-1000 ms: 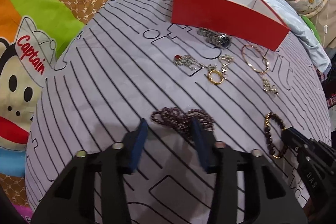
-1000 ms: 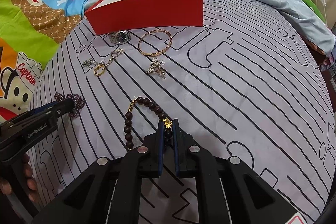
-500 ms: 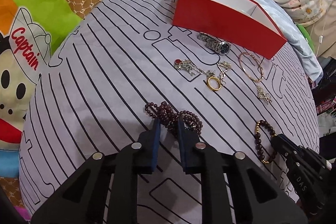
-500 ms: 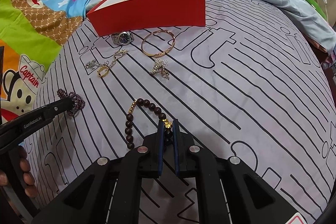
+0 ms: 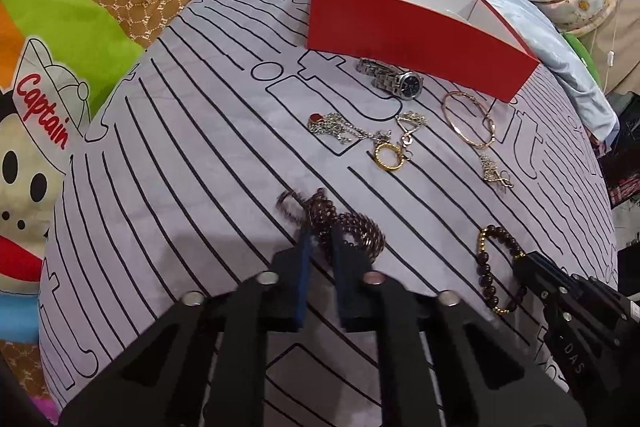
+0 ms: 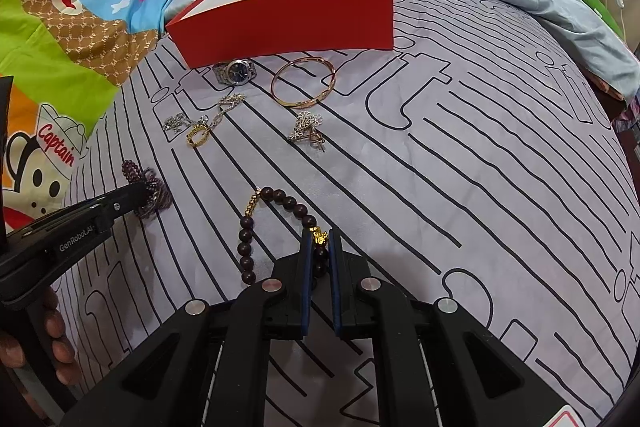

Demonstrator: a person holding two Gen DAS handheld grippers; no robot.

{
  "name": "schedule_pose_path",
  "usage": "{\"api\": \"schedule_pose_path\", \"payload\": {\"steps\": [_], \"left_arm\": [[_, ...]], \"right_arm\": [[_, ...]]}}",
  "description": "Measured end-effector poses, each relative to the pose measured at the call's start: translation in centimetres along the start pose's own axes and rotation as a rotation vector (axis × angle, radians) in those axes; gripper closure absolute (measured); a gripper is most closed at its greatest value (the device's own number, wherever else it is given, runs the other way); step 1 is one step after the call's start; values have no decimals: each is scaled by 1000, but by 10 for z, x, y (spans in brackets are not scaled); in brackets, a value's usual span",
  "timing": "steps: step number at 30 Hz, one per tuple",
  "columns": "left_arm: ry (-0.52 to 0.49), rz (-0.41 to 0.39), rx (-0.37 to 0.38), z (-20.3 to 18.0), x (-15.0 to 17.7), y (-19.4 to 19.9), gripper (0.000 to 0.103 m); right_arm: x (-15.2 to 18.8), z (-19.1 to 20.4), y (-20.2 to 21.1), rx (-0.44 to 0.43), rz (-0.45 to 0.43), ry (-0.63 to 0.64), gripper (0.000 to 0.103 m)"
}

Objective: Organize jewelry
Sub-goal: 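Grasp and lift the dark red beaded bracelet with the left tool, then carry the black bead and red beaded bracelets into the red box with both tools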

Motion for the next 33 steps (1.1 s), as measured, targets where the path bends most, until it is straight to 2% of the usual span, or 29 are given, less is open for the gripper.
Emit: {"api": "schedule_pose_path", "payload": {"steps": [12,28,33], "left_arm": [[-21,-43,15,-3,-8,19,100],[-18,-105,44,-3,-31,51,99],[-27,-127,51,-4,-45,61,99]], "right_arm": [[-12,4,15,-9,-42,7,96],[-42,20,53,-37,-128,44,96],[-61,24,69,-43,-168,58,96]]}}
Point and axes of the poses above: each gripper's, at about its wrist camera, not at the fingertips, and y roughly against the way its jaws point, z to its left, x to its underside, the point moved 9 cm from there along -y, roughly the way its jaws point, and after that the axes turned 10 degrees about -x, right-handed, at the moved point
